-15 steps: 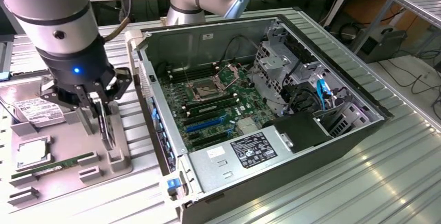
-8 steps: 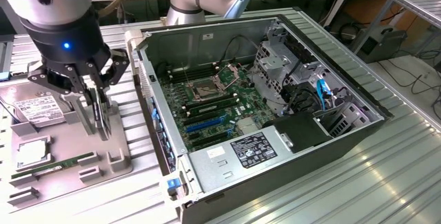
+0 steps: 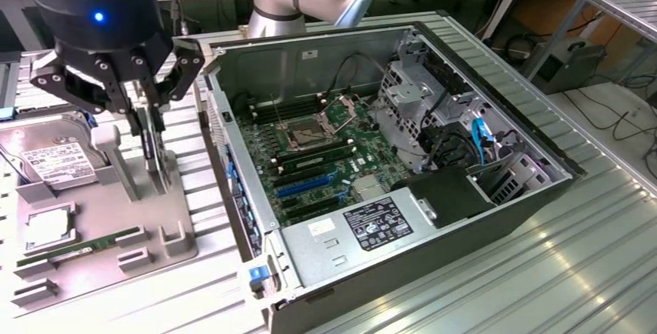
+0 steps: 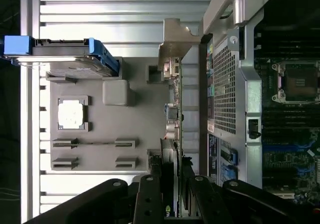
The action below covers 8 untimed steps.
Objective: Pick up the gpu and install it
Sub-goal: 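Pick up the gpu and move the gpu toward the slot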
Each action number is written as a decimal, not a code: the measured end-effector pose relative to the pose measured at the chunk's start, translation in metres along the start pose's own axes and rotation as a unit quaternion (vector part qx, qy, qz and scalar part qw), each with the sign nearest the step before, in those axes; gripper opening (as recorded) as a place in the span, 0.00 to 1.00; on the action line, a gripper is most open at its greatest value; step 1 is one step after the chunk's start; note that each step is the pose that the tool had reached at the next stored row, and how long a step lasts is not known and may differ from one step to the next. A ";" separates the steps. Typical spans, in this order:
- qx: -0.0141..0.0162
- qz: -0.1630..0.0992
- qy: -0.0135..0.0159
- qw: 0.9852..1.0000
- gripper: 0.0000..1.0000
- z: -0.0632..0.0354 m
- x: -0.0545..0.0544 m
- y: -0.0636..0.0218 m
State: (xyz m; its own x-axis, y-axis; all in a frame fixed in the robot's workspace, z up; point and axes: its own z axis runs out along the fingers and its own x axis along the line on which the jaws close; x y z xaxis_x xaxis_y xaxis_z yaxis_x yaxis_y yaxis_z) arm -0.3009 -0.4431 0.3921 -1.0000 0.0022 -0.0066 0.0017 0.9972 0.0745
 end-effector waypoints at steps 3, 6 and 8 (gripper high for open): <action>0.000 0.000 0.002 1.000 0.26 -0.0159 -0.008 -0.0043; 0.000 0.000 0.005 1.000 0.26 -0.0340 -0.019 -0.0083; 0.000 0.000 0.007 1.000 0.26 -0.0452 -0.028 -0.0099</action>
State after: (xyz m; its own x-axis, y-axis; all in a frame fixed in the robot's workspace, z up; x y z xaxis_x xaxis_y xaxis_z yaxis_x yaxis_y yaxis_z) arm -0.2729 -0.4565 0.4366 -1.0000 0.0012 0.0076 0.0018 0.9972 0.0744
